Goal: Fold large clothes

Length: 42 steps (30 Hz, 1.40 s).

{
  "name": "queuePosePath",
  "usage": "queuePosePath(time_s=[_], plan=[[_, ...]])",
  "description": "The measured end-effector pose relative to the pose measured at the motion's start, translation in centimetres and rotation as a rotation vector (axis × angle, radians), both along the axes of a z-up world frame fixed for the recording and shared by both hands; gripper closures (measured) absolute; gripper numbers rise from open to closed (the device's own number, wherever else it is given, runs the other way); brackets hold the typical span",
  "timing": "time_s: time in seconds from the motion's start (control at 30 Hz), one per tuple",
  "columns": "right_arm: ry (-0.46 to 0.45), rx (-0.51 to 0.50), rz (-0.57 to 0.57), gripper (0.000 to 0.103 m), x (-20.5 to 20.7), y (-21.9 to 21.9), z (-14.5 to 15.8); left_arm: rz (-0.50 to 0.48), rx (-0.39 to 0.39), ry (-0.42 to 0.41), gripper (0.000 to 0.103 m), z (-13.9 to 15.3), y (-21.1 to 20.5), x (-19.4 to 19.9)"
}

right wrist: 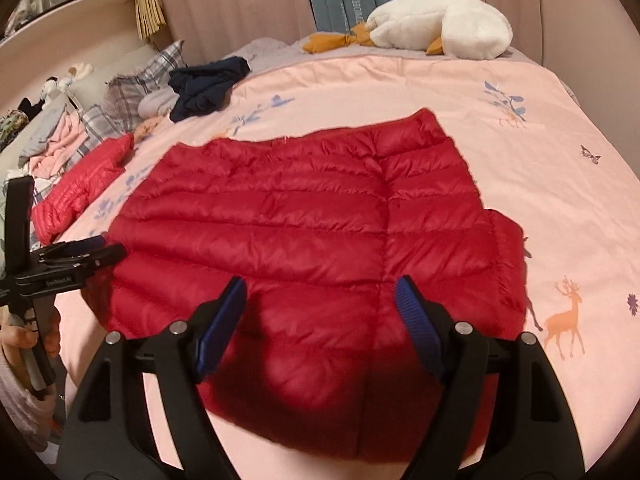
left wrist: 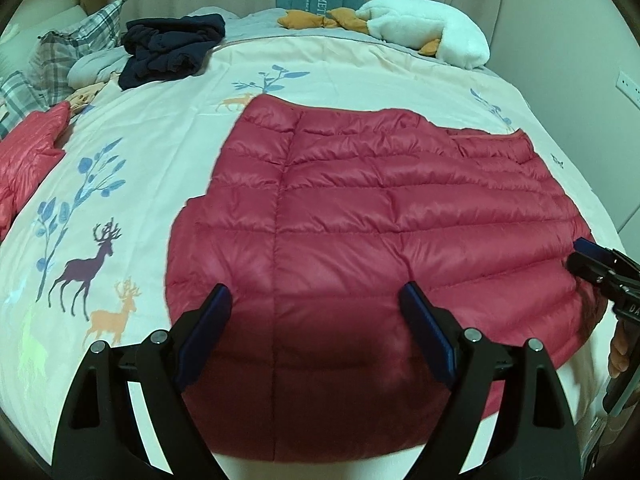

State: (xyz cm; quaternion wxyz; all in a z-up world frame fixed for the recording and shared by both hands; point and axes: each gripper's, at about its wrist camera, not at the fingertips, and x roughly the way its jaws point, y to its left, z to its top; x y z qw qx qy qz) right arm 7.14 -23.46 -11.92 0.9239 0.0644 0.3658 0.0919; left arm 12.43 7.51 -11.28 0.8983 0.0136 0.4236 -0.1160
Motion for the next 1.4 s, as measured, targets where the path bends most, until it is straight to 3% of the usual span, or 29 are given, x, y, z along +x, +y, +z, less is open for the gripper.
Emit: queuePosePath(time_s=[0.13, 0.37, 0.67, 1.4], plan=[[-0.003, -0.006, 0.000, 0.025, -1.0, -0.3, 0.2, 0.007, 0.014, -0.011, 0.016, 0.4, 0.2, -1.1], [0.061, -0.021, 0.004, 0.024, -0.5, -0.1, -2.1, -0.012, 0.023, 0.019, 0.016, -0.8, 0.1, -1.2], [0.053, 0.017, 0.006, 0.024, -1.9, -0.8, -0.8, -0.006, 0.014, 0.036, 0.016, -0.7, 0.5, -1.8], [0.090, 0.011, 0.006, 0.024, -2.3, -0.9, -2.3, -0.005, 0.005, 0.054, 0.016, -1.4, 0.9, -2.8]])
